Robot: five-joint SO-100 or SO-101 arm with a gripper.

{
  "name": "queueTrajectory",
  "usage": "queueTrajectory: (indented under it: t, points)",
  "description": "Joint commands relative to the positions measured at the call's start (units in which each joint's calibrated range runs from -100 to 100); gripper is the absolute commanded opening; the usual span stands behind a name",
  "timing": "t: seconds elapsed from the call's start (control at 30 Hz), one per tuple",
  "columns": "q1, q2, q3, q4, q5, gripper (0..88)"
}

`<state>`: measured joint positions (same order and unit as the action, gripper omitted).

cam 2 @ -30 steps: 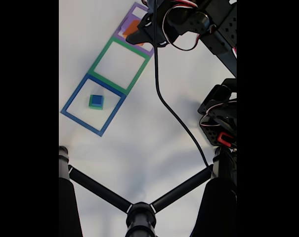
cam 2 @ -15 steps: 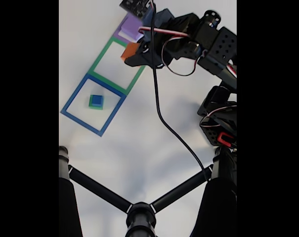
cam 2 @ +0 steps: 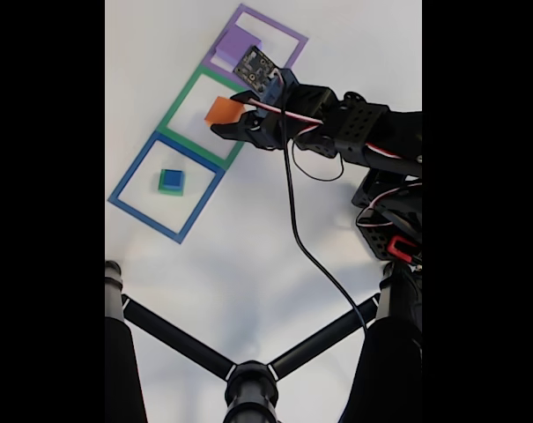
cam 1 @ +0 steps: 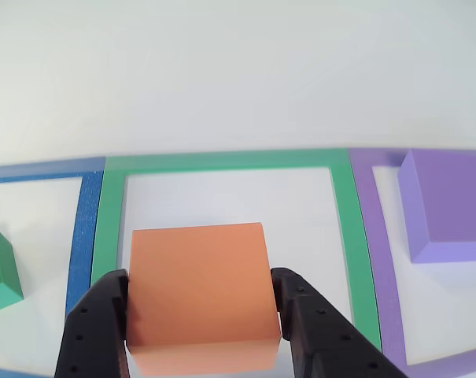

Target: Tower of hanoi

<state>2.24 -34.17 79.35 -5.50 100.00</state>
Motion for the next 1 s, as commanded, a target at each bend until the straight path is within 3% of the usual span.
queueTrajectory:
  t: [0.0,0.47,0.97]
  points:
    - [1.5,6.9,1.1,-14.9,0.0,10.3]
    - [2.1,28.6,1.6,-40.3,0.0,10.3]
    - [3.3,39.6,0.4,-50.1,0.0,10.5]
